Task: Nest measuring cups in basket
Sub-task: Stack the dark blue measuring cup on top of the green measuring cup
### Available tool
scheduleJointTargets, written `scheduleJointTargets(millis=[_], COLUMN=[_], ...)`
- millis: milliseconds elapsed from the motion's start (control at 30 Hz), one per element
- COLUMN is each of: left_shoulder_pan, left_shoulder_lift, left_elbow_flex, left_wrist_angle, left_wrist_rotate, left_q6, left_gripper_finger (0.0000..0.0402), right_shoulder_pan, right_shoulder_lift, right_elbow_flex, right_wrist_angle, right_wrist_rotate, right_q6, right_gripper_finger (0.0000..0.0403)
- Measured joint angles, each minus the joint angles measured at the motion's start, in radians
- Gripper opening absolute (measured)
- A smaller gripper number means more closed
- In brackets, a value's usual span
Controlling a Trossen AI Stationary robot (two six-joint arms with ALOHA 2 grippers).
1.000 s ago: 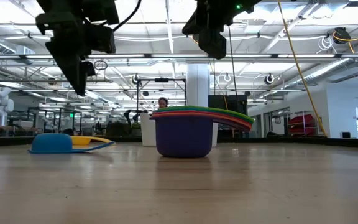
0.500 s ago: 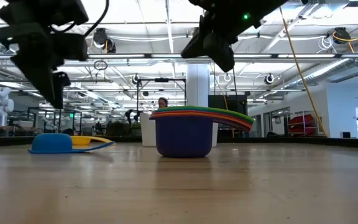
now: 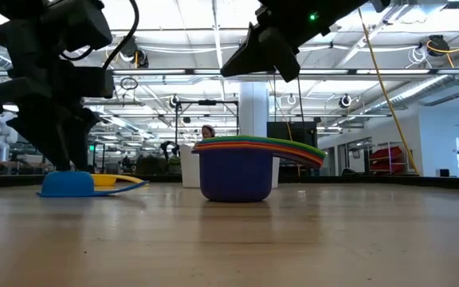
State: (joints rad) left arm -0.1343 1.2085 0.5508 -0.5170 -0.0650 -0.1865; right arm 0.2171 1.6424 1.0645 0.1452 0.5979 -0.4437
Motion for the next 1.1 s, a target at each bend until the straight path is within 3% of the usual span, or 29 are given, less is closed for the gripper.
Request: scheduleJointTargets(millis=[333, 500, 733, 967, 1100], left_shoulder_pan=[-0.072, -0.099, -0.158, -0.227, -0.316], left_shoulder_lift=[0.048, 0.043, 0.043, 0.042, 0.055], left_elbow_flex=[0.001, -0.001, 0.001, 0.079, 0.080], left_wrist_angle=[0.069, 0.086, 0.108, 0.086, 0.075], left_wrist_rotate=[0.001, 0.048, 0.069, 0.066, -0.010], left_q6=[0.002, -0.041, -0.077, -0.126, -0.154], left_gripper_finger=[0.0345, 0.0380, 0.0386, 0.0386, 0.0376], right_shoulder_pan=[-0.013, -0.013, -0.015, -0.028, -0.036], right_shoulder_lift=[0.000, 0.000, 0.000, 0.000, 0.001], right_elbow_flex=[0.000, 0.000, 0.000, 0.000, 0.000], right_wrist_angle=[0.000, -0.001, -0.001, -0.001, -0.001], right_wrist_rotate=[-0.031, -0.031, -0.031, -0.031, -0.051], right_q6=[0.037, 0.043, 0.058, 0.068, 0.084], right_gripper_finger=[0.0000, 0.0000, 0.0000, 0.0000, 0.0000])
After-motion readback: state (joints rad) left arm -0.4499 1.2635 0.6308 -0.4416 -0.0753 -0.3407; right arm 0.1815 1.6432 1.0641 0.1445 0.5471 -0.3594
